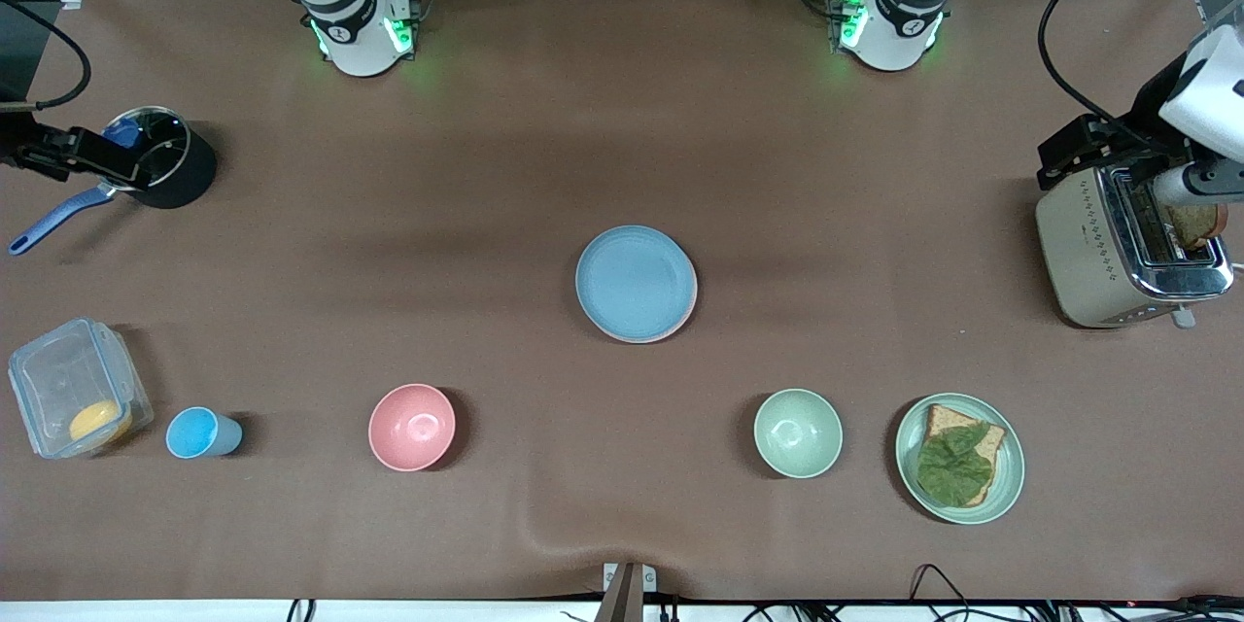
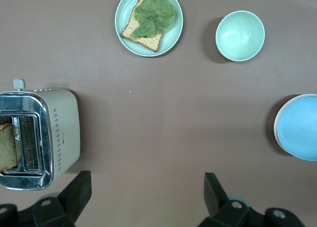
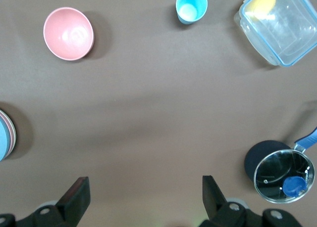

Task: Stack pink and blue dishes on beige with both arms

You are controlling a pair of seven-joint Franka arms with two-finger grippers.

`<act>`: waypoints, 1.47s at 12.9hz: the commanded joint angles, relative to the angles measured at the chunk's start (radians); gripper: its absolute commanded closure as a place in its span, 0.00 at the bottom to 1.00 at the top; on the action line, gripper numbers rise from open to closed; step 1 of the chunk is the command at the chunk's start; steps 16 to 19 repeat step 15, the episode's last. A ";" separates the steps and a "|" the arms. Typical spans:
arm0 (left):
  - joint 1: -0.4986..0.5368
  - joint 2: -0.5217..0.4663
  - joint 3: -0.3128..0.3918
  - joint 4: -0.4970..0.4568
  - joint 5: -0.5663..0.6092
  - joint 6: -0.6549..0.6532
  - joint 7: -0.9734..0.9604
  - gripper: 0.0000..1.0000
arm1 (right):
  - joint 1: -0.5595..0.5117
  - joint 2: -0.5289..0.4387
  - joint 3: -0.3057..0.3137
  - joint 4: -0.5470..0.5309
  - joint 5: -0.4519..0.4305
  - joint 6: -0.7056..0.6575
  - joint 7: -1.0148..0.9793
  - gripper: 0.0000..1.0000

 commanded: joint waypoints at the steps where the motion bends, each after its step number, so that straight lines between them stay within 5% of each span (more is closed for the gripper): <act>1: 0.000 -0.015 -0.002 0.002 -0.024 -0.022 -0.001 0.00 | 0.000 0.012 0.012 0.024 -0.024 0.002 0.025 0.00; 19: 0.003 -0.018 -0.010 0.002 -0.009 -0.040 -0.010 0.00 | 0.003 0.014 0.011 0.024 -0.022 0.015 0.026 0.00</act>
